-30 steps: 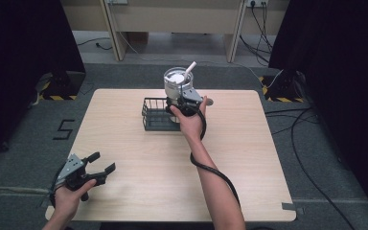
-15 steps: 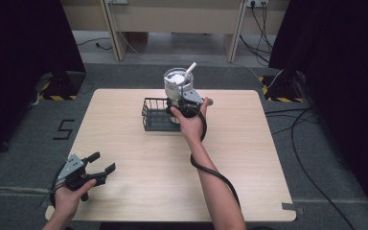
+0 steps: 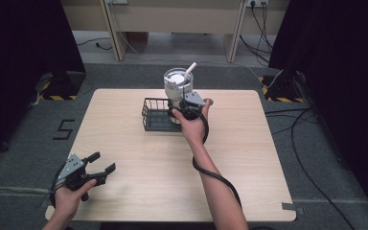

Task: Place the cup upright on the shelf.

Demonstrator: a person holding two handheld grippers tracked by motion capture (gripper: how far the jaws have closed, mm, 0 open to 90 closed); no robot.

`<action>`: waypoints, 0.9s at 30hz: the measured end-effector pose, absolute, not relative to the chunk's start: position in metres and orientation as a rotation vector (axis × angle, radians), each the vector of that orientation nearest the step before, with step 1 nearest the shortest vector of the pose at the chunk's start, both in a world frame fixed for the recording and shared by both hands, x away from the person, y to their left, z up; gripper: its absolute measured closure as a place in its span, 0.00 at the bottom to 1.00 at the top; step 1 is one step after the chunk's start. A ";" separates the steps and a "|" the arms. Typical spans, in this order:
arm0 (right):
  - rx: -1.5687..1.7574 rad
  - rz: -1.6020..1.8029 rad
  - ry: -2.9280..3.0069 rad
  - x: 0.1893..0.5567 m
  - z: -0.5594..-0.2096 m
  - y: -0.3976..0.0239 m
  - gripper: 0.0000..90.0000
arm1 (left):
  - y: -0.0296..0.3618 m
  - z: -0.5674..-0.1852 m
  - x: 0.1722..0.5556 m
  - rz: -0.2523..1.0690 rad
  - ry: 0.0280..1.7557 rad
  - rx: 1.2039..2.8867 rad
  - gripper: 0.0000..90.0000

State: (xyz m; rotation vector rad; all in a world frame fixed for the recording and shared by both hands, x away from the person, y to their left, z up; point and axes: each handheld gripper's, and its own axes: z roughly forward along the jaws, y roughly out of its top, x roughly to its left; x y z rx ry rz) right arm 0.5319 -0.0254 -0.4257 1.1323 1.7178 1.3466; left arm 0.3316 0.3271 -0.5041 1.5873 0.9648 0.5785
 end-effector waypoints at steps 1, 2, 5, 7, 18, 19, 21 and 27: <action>1.132 1.348 1.718 0.531 -0.425 -0.026 0.14 | 0.327 -0.504 0.332 0.579 0.966 1.587 0.16; 1.131 1.351 1.716 0.530 -0.425 -0.026 0.14 | 0.327 -0.504 0.332 0.579 0.966 1.587 0.16; 1.133 1.359 1.712 0.524 -0.423 -0.029 0.17 | 0.327 -0.504 0.332 0.577 0.964 1.589 0.16; 1.133 1.356 1.718 0.522 -0.423 -0.031 0.17 | 0.327 -0.504 0.332 0.577 0.963 1.588 0.16; 1.127 1.362 1.722 0.500 -0.423 -0.053 0.17 | 0.327 -0.505 0.332 0.580 0.966 1.594 0.16; 1.127 1.366 1.721 0.498 -0.424 -0.056 0.17 | 0.327 -0.505 0.332 0.580 0.967 1.594 0.16; 1.126 1.360 1.723 0.492 -0.425 -0.061 0.17 | 0.327 -0.505 0.332 0.580 0.969 1.594 0.16; 1.143 1.352 1.716 0.477 -0.429 -0.077 0.17 | 0.327 -0.505 0.331 0.583 0.970 1.597 0.16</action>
